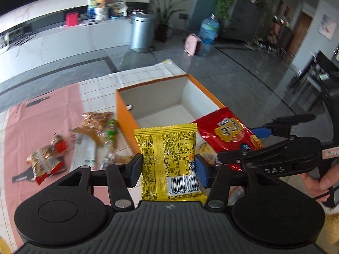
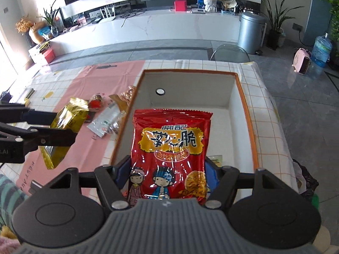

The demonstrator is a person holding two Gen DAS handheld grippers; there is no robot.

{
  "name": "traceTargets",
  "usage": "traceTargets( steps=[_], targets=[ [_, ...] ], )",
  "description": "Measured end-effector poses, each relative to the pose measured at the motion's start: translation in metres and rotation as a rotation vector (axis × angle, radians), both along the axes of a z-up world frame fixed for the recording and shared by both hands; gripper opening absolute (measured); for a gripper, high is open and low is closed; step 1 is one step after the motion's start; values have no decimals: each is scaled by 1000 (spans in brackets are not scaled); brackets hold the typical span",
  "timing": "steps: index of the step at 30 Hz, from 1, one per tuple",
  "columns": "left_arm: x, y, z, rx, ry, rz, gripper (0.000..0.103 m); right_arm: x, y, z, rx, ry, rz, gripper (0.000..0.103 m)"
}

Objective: Organize snacks
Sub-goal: 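Carry the red bag and yellow packet over the orange box with both grippers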

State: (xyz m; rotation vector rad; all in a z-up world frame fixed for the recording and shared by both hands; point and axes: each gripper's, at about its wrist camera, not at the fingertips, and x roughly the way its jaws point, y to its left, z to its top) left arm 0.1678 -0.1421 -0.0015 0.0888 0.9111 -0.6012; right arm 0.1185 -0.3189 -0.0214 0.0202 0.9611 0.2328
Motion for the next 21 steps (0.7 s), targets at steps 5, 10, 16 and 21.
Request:
traceTargets(
  steps=[5,10,16,21],
  targets=[
    [21,-43,-12,116,-11,-145,59,22,-14,-18,-64,40,54,67],
    [36,-68,-37,277,-29,-291,59,45,-20,-35,-127,82,112,67],
    [55,-89,-62,375,-23,-374,60,70,-16,-60,-177,109,185,67],
    [68,-98,-81,448,-31,-435,59,85,-8,-69,-232,102,307,67]
  ],
)
